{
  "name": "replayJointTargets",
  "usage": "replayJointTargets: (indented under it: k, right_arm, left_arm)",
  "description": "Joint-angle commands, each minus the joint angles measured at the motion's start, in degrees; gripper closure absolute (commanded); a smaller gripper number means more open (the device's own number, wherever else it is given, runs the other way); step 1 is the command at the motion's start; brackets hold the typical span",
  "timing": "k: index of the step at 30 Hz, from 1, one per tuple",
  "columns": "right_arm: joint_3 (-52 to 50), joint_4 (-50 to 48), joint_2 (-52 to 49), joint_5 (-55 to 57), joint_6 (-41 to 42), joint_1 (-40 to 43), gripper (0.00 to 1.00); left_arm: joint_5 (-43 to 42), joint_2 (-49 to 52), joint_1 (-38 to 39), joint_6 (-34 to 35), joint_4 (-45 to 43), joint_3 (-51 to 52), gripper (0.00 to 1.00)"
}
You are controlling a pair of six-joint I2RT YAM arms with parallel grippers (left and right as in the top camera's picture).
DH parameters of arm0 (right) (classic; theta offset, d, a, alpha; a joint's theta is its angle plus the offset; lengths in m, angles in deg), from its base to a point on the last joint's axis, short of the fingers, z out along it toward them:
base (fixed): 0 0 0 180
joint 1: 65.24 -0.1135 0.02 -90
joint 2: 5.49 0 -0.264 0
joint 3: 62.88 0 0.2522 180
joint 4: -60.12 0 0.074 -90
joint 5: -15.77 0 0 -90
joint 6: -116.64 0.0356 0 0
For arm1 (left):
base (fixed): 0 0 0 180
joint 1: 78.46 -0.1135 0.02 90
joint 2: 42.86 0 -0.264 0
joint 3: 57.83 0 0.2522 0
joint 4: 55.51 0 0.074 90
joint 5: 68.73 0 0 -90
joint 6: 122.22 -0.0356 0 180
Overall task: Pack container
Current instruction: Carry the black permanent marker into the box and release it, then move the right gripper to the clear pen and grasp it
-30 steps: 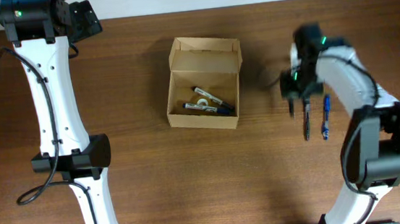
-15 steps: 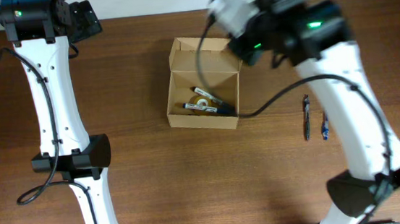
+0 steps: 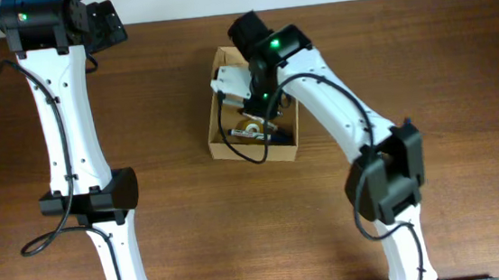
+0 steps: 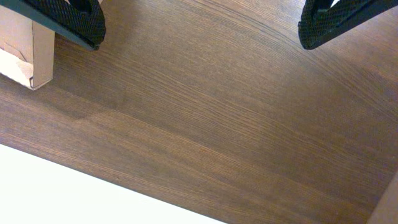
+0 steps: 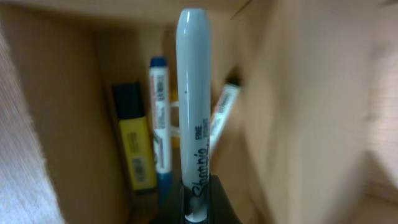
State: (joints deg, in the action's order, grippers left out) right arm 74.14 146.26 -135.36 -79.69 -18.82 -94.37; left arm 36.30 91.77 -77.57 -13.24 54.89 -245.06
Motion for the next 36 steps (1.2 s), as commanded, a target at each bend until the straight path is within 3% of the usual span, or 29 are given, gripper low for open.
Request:
replayJointTargets:
  k: [1, 11, 13, 16, 18, 23, 30, 32, 36]
  right_arm:
    - [-0.2, 0.5, -2.4, -0.4, -0.8, -0.4, 0.96]
    - [-0.2, -0.1, -8.2, -3.0, 1.0, -0.5, 0.95]
    - [-0.2, -0.1, -8.2, -2.9, 1.4, -0.5, 0.82]
    - [-0.2, 0.3, -6.8, -1.7, 1.7, -0.5, 0.77]
    - [-0.1, 0.3, -5.3, 0.5, 3.7, -0.5, 0.64]
    - [0.0, 0.2, 3.0, 9.2, 8.7, -0.5, 0.5]
    - [0.0, -1.5, 21.5, 13.9, 13.6, 1.4, 0.48]
    - [0.0, -1.8, 26.4, 13.9, 15.0, 4.5, 0.48]
    - [0.0, -5.0, 33.2, 12.3, 26.9, 15.6, 0.43]
  left_arm:
    - [0.2, -0.5, -0.2, -0.9, 0.0, 0.2, 0.0]
    - [0.2, -0.5, -0.2, -0.9, 0.0, 0.2, 0.0]
    - [0.2, -0.5, -0.2, -0.9, 0.0, 0.2, 0.0]
    - [0.2, -0.5, -0.2, -0.9, 0.0, 0.2, 0.0]
    - [0.2, -0.5, -0.2, -0.9, 0.0, 0.2, 0.0]
    - [0.2, -0.5, -0.2, -0.9, 0.0, 0.2, 0.0]
    - [0.2, -0.5, -0.2, -0.9, 0.0, 0.2, 0.0]
    - [0.2, -0.5, -0.2, -0.9, 0.0, 0.2, 0.0]
    - [0.2, -0.5, -0.2, -0.9, 0.0, 0.2, 0.0]
